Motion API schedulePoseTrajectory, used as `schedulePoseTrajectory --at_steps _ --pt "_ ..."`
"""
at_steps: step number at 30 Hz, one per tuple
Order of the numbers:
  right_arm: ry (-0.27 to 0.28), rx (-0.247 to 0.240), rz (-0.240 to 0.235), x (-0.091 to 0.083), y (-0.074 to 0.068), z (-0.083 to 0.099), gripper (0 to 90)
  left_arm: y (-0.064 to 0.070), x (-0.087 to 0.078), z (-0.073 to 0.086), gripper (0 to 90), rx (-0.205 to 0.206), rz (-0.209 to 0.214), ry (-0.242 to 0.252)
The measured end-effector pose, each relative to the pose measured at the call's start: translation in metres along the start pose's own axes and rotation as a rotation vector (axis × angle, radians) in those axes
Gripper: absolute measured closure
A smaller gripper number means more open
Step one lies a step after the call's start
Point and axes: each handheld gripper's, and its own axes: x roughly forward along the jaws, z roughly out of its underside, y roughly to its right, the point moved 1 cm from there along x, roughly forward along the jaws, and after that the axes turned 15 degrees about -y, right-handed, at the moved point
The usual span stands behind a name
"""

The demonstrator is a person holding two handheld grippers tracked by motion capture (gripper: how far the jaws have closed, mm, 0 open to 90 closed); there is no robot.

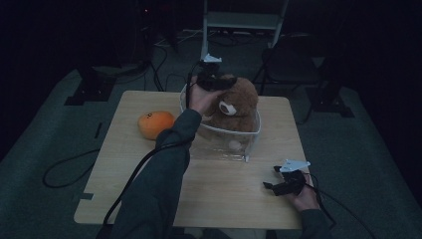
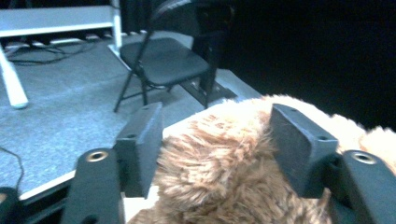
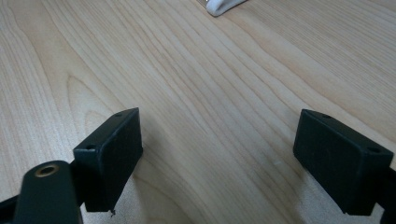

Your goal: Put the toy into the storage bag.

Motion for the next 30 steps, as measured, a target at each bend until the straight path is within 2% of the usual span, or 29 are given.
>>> schedulePoseTrajectory --at_steps 3,12,13,14,15,17,18,25,27,30 --pt "0.0 0.0 0.0 0.0 0.0 0.0 14.9 0.005 0.001 0.0 42.6 0.02 0.024 -0.021" --pt "0.0 -0.001 0.0 0.0 0.0 0.0 14.9 0.022 0.003 0.004 46.6 0.088 0.042 -0.096" --pt "0.0 0.0 0.0 0.0 0.0 0.0 14.9 0.025 0.004 0.005 46.6 0.104 0.049 -0.111" --pt "0.0 0.0 0.0 0.0 0.0 0.0 14.9 0.032 0.007 0.008 46.7 0.149 0.057 -0.145" --pt "0.0 -0.001 0.0 0.0 0.0 0.0 14.9 0.035 0.009 0.01 46.8 0.175 0.058 -0.166" --pt "0.0 -0.001 0.001 0.0 0.0 0.0 14.9 0.041 0.014 0.015 46.8 0.223 0.064 -0.211" --pt "0.0 0.0 0.0 0.0 0.0 0.0 14.9 0.043 0.015 0.017 46.8 0.238 0.074 -0.219" --pt "0.0 0.0 0.001 0.0 0.0 0.0 14.9 0.046 0.015 0.018 47.9 0.248 0.101 -0.247" --pt "0.0 0.0 0.001 0.0 0.0 0.0 14.9 0.047 0.016 0.02 48.2 0.264 0.118 -0.268" --pt "0.001 0.001 0.001 0.0 0.0 0.0 14.9 0.051 0.017 0.021 48.2 0.291 0.114 -0.278"
